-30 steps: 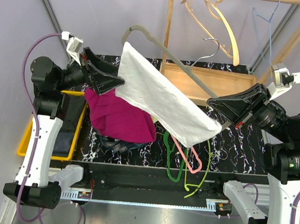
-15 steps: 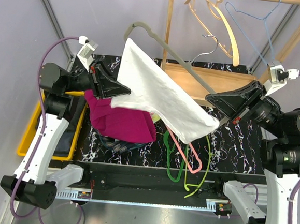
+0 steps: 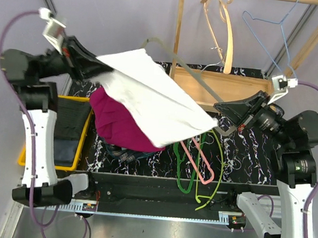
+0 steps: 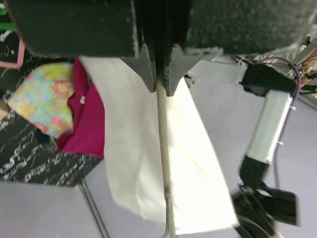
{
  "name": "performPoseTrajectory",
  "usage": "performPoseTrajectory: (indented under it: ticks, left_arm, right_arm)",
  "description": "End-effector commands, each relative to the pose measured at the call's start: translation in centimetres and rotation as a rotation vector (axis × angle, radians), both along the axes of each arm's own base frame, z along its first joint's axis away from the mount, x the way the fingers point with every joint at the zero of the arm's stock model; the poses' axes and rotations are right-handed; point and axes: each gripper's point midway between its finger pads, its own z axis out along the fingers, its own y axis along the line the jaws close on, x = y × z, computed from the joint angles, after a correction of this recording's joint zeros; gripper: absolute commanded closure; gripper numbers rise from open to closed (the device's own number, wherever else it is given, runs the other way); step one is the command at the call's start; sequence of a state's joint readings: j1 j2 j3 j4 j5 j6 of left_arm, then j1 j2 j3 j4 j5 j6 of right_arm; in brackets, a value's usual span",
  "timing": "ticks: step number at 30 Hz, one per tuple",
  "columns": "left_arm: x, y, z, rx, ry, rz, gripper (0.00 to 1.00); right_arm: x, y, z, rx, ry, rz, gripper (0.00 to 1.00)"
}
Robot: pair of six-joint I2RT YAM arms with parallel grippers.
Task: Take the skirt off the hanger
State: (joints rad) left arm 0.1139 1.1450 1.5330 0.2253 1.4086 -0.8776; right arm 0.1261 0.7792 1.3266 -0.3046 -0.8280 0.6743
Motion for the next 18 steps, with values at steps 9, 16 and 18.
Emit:
performPoseTrajectory:
  ticks: [9,16,18]
  left_arm:
    - [-5.7,1.8,12.2,0.067,-0.55,0.215,1.0]
    - [-5.9,2.2,16.5,-0.013,-0.631,0.32,1.0]
    - [-7.0,1.9,17.8,-0.054,-0.64,0.319,1.0]
  right_arm:
    - [2.4,-1.6,-8.3,-0.143,0.147,-0.145,1.0]
    - [4.1,-2.8,-13.7,-0.257,0.267,-0.232,1.0]
    - [5.1,-3.8,-15.4,-0.296,0.323,-0.3,1.0]
